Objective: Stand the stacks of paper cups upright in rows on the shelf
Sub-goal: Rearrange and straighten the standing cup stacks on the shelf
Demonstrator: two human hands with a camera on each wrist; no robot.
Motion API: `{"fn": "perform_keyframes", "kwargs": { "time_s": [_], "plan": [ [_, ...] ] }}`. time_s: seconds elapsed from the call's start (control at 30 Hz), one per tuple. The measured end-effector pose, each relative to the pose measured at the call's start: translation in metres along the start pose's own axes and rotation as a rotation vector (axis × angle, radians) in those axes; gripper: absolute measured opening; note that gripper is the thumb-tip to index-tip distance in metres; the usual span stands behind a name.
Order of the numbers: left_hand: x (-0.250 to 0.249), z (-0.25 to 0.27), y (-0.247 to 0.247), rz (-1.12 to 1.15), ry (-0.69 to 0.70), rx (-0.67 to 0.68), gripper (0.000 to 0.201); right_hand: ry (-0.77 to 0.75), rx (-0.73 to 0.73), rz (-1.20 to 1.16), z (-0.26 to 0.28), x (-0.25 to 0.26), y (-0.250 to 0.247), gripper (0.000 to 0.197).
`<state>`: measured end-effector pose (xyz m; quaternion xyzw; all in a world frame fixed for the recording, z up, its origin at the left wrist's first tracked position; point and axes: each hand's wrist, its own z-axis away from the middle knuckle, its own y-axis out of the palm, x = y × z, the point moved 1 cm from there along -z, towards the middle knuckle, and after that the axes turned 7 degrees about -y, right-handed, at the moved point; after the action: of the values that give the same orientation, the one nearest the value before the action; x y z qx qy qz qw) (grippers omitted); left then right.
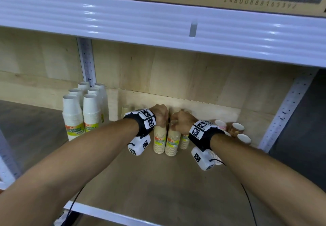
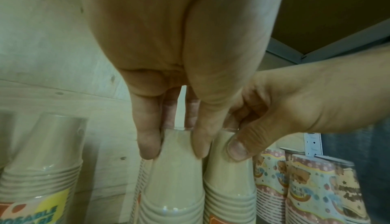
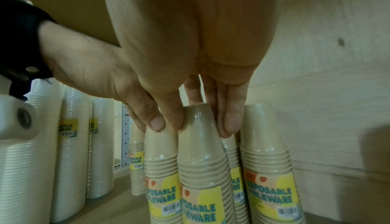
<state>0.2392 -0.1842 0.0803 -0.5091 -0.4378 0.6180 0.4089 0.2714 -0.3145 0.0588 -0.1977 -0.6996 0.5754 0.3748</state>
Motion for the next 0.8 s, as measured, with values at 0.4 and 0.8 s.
{"fn": "perform_keyframes", "kwargs": {
  "time_s": [0.4,0.8],
  "plan": [
    [0.002,-0.004,0.004,0.067,-0.003,-0.013,0.032,0.033,-0.038,-0.07,-0.004,-0.006,0.003,0.016],
    [0.02,-0.004,-0.036,0.09,-0.034,-0.104,0.037,0.059,-0.073,-0.019,-0.017,0.014,-0.02,0.033]
  ]
}}
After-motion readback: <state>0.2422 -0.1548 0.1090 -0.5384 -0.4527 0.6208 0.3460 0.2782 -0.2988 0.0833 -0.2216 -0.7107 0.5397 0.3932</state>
